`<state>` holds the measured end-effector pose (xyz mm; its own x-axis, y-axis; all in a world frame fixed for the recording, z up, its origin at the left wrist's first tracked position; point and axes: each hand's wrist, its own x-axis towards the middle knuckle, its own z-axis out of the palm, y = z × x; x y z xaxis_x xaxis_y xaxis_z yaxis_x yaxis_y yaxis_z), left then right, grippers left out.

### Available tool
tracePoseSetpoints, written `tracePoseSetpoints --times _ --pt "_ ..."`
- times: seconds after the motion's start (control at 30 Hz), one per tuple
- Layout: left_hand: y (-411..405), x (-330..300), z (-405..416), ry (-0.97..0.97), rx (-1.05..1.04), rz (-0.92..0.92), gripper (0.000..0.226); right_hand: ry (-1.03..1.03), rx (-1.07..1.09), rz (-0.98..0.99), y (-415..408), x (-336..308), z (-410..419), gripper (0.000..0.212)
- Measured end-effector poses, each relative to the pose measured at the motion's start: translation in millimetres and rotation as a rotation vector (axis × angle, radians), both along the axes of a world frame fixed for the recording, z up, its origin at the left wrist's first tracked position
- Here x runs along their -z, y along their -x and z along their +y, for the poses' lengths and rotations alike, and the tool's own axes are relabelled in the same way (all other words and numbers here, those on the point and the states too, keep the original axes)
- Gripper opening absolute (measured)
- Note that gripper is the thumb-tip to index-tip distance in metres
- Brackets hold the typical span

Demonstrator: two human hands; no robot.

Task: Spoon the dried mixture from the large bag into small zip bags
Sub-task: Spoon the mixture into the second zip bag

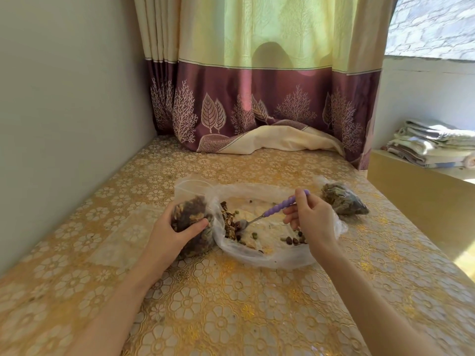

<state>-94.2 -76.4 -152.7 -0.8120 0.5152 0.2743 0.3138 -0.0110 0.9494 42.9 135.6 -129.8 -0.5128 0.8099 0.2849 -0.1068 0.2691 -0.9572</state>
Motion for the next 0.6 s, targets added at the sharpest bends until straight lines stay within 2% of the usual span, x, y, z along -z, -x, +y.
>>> tracePoseSetpoints --times 0.13,0.3,0.6 --pt "-0.2 0.7 0.0 0.001 -0.001 0.006 0.042 0.091 -0.044 -0.002 8.5 3.6 -9.9 0.037" --pt "0.6 0.8 -0.1 0.005 -0.008 0.012 0.042 0.334 -0.096 -0.065 8.0 3.5 -8.3 0.038" --pt "1.5 1.0 0.6 0.025 -0.019 0.006 0.039 0.312 -0.029 -0.041 -7.9 -5.0 1.7 0.044"
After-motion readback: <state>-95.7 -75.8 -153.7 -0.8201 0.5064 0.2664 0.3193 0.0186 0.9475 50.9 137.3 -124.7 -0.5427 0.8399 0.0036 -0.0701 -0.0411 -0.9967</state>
